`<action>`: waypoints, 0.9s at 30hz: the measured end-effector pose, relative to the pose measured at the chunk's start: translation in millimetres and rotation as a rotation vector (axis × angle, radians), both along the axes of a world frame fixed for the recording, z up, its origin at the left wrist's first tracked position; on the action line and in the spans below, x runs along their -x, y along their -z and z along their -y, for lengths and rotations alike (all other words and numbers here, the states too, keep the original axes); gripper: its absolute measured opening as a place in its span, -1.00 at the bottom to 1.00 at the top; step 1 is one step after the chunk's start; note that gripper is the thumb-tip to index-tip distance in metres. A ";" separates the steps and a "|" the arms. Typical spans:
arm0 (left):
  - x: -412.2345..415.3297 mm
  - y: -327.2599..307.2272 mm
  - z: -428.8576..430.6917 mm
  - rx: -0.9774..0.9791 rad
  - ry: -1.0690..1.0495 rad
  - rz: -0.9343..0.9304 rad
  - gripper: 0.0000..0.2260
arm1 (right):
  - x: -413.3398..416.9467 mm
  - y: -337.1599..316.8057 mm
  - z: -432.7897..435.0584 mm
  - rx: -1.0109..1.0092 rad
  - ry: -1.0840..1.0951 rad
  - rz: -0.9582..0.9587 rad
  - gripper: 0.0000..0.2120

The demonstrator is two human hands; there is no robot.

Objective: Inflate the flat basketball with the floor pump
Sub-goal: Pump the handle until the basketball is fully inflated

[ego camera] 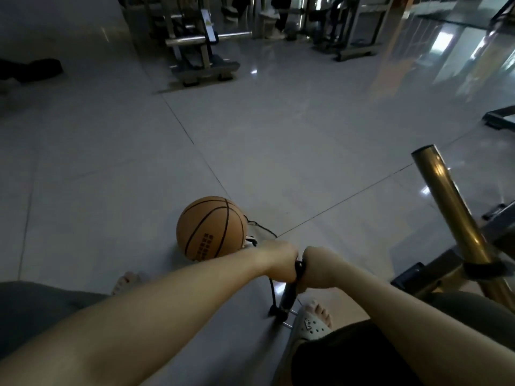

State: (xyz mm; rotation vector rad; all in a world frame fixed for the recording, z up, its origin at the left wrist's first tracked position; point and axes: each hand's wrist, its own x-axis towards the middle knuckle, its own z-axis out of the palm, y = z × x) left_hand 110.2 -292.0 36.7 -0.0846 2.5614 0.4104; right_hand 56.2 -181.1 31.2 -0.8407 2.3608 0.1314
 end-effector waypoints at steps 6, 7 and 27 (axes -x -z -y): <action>24.6 -107.4 28.1 -0.078 -0.071 -0.069 -0.92 | 25.5 -117.3 17.8 0.192 -0.007 -0.001 -0.53; 26.0 -110.3 30.3 -0.069 -0.067 -0.075 -0.91 | 25.7 -118.6 20.0 0.205 -0.008 -0.017 -0.53; -24.7 28.8 2.4 0.013 0.009 -0.062 -0.85 | -18.3 35.9 -4.0 0.066 -0.029 -0.089 -0.59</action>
